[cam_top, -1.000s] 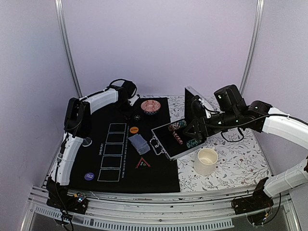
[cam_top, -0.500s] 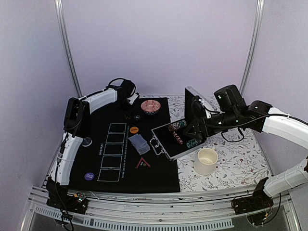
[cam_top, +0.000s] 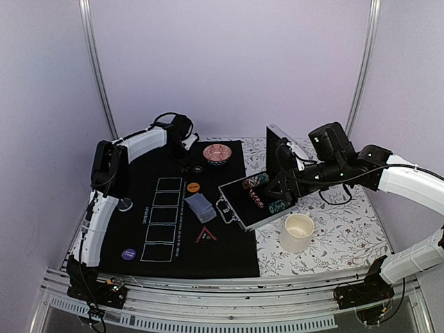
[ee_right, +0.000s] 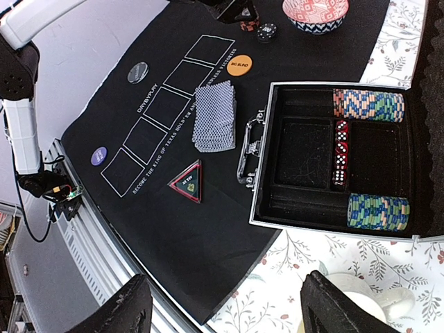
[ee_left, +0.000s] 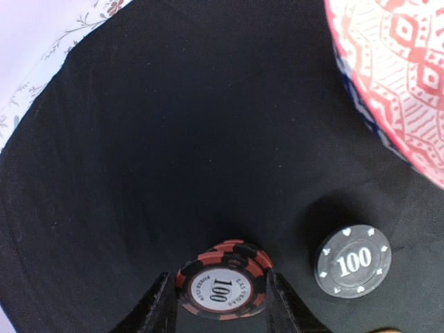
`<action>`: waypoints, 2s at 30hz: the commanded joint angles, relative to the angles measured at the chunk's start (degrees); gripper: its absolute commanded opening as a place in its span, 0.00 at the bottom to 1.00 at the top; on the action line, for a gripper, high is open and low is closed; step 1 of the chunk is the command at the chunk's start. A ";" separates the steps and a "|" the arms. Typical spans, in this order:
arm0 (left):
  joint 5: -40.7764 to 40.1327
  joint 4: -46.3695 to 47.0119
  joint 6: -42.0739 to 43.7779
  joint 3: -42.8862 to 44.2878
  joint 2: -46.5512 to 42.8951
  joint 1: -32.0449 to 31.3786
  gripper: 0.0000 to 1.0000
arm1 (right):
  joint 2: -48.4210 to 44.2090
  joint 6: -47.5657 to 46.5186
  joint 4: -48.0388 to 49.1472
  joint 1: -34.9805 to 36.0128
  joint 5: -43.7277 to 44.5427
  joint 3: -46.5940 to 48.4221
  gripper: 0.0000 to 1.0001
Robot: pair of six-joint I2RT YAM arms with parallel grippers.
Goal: Distribute texas hold em gaming equipment
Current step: Place the poker chip in the poker chips pile, then pick up the pile of poker chips from the chip case.
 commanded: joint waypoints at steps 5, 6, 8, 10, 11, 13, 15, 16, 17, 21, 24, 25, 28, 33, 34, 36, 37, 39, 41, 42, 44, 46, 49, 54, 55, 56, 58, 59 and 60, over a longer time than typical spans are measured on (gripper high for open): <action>2.13 1.07 -0.61 0.13 -0.06 0.48 0.52 | -0.41 0.52 -0.65 0.12 0.80 1.36 0.75; 1.99 0.99 -0.58 0.02 -0.16 0.48 0.55 | -0.45 0.45 -0.64 0.14 0.84 1.31 0.76; 1.17 0.98 -0.81 0.06 -0.50 0.43 0.62 | -0.57 0.52 -0.73 0.11 0.97 1.29 0.76; 0.66 1.04 -1.24 0.44 -1.21 0.44 0.68 | -0.61 0.57 -0.59 0.15 0.98 1.28 0.76; 0.79 1.08 -1.52 0.56 -1.88 0.40 0.70 | -0.51 0.60 -0.64 0.20 0.91 1.33 0.75; 1.39 1.27 -1.94 0.75 -4.03 0.18 0.72 | -0.40 0.57 -0.67 0.16 0.88 1.72 0.76; 2.61 1.72 -1.96 0.79 -7.35 -0.26 0.73 | -0.37 0.53 -1.00 0.12 1.01 2.31 0.76; 3.51 1.76 -1.94 0.69 -9.09 -0.49 0.74 | -0.42 0.56 -1.20 0.15 1.15 2.59 0.76; 4.37 1.78 -2.02 0.38 -11.13 -0.74 0.74 | -0.31 0.53 -1.34 0.20 1.43 2.93 0.76; 6.69 2.63 -2.99 -7.66 -22.18 -2.11 0.77 | -0.23 0.61 -1.89 0.16 3.46 3.41 0.76; 6.29 5.72 -3.43 -19.88 -33.32 -4.34 0.78 | 0.85 0.36 -3.31 0.16 5.18 4.64 0.76; 6.25 6.86 -3.75 -23.91 -37.17 -5.02 0.79 | 1.63 0.20 -3.96 0.20 5.64 5.62 0.75; 6.07 9.56 -5.46 -35.30 -47.40 -6.94 0.81 | 3.66 -0.34 -6.08 0.70 7.74 9.00 0.75; 3.10 14.35 -8.31 -53.17 -62.40 -9.16 0.90 | 7.77 -1.36 -8.92 1.42 13.05 12.51 0.75; 3.43 15.21 -8.99 -55.96 -64.35 -9.32 0.91 | 9.17 -1.41 -10.21 1.42 14.39 13.57 0.74; 5.00 16.52 -9.88 -60.09 -67.45 -9.56 0.92 | 12.26 -1.26 -13.55 1.48 16.61 16.45 0.74; 5.70 17.06 -9.83 -61.78 -68.73 -9.68 0.93 | 13.83 -1.40 -14.81 1.59 17.26 17.56 0.74; 4.67 18.79 -8.80 -64.80 -70.46 -9.87 0.94 | 16.43 -1.99 -16.17 1.58 18.28 18.79 0.74; 0.23 22.25 -8.07 -68.13 -71.12 -9.84 0.94 | 18.97 -2.73 -17.50 1.57 20.00 19.70 0.74; -1.14 23.03 -8.39 -68.88 -70.88 -9.82 0.95 | 20.65 -2.91 -18.54 1.54 20.91 20.72 0.72; 0.27 21.64 -8.23 -68.14 -70.00 -9.88 0.95 | 24.38 -3.03 -21.64 1.63 22.17 23.06 0.70; 0.33 21.45 -7.09 -68.25 -69.93 -9.82 0.95 | 28.13 -2.90 -23.93 1.62 23.19 24.72 0.70; -0.02 22.38 -7.37 -69.82 -70.51 -9.44 0.95 | 34.15 -2.44 -29.05 1.57 26.90 27.11 0.68; -1.79 23.37 -6.58 -71.55 -72.78 -9.10 0.96 | 38.64 -2.46 -31.72 1.51 29.96 28.26 0.68; -2.16 23.36 -6.60 -71.75 -73.07 -9.02 0.96 | 39.17 -2.47 -31.71 1.48 30.05 28.54 0.67; -2.05 23.38 -6.58 -71.82 -73.20 -9.01 0.96 | 39.68 -2.53 -31.68 1.50 30.08 28.52 0.66; -0.96 23.35 -6.64 -71.81 -73.29 -9.01 0.96 | 40.66 -2.96 -31.42 1.40 30.24 28.48 0.63; -0.48 23.39 -6.64 -71.83 -73.23 -9.01 0.96 | 41.12 -3.14 -31.45 1.25 30.55 28.50 0.61; -0.51 23.51 -6.54 -71.97 -73.08 -9.01 0.96 | 41.72 -3.31 -31.68 1.19 31.30 28.64 0.61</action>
